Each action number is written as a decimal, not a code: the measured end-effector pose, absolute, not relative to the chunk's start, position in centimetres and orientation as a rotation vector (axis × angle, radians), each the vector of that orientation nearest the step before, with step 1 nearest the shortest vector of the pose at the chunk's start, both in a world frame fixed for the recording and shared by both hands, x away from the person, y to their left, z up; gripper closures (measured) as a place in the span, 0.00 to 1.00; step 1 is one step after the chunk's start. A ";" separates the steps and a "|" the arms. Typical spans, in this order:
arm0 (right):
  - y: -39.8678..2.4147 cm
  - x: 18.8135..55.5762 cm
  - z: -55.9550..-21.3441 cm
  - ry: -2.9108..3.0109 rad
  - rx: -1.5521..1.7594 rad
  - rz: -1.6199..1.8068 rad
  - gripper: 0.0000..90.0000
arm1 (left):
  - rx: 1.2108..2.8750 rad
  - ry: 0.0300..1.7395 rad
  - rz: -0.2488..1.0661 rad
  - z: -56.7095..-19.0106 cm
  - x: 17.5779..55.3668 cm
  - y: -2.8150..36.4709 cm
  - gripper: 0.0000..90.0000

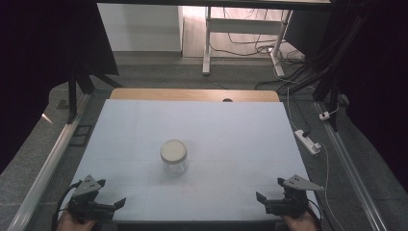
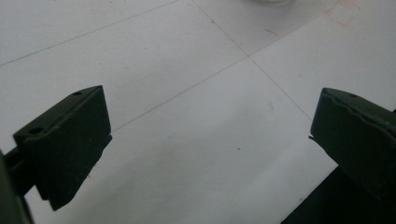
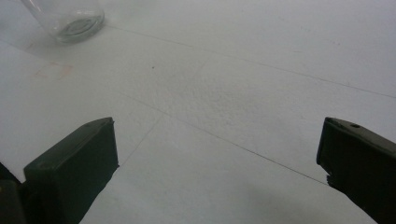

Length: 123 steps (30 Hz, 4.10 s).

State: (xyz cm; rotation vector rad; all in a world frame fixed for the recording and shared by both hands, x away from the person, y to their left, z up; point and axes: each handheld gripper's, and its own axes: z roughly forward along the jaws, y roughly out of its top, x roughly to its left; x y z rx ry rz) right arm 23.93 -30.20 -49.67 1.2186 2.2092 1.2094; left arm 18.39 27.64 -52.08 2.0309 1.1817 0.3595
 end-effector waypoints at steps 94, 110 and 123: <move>-29.4 24.2 -49.9 2.291 1.179 1.142 0.00 | 2.038 0.955 0.341 -50.4 23.7 22.9 0.00; -29.5 24.3 -49.9 2.299 1.181 1.140 0.00 | 1.998 0.914 0.317 -50.9 27.4 20.3 0.00; -29.4 24.4 -50.0 2.305 1.181 1.141 0.00 | 2.055 0.835 0.254 -51.1 30.1 17.9 0.00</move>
